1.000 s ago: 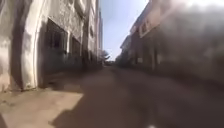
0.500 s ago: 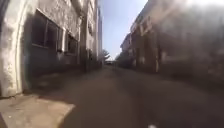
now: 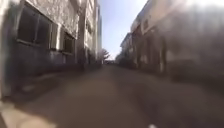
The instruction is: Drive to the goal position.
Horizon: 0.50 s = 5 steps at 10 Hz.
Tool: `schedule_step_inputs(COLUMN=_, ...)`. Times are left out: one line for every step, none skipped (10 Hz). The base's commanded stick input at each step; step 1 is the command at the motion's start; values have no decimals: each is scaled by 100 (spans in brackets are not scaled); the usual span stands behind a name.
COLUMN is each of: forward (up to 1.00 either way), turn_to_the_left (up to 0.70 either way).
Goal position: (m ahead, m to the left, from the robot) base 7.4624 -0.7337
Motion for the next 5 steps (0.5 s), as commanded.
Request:
schedule_step_inputs(forward=100, turn_to_the_left=0)
schedule_step_inputs(forward=100, turn_to_the_left=0)
schedule_step_inputs(forward=100, turn_to_the_left=0)
schedule_step_inputs(forward=100, turn_to_the_left=0)
schedule_step_inputs(forward=100, turn_to_the_left=0)
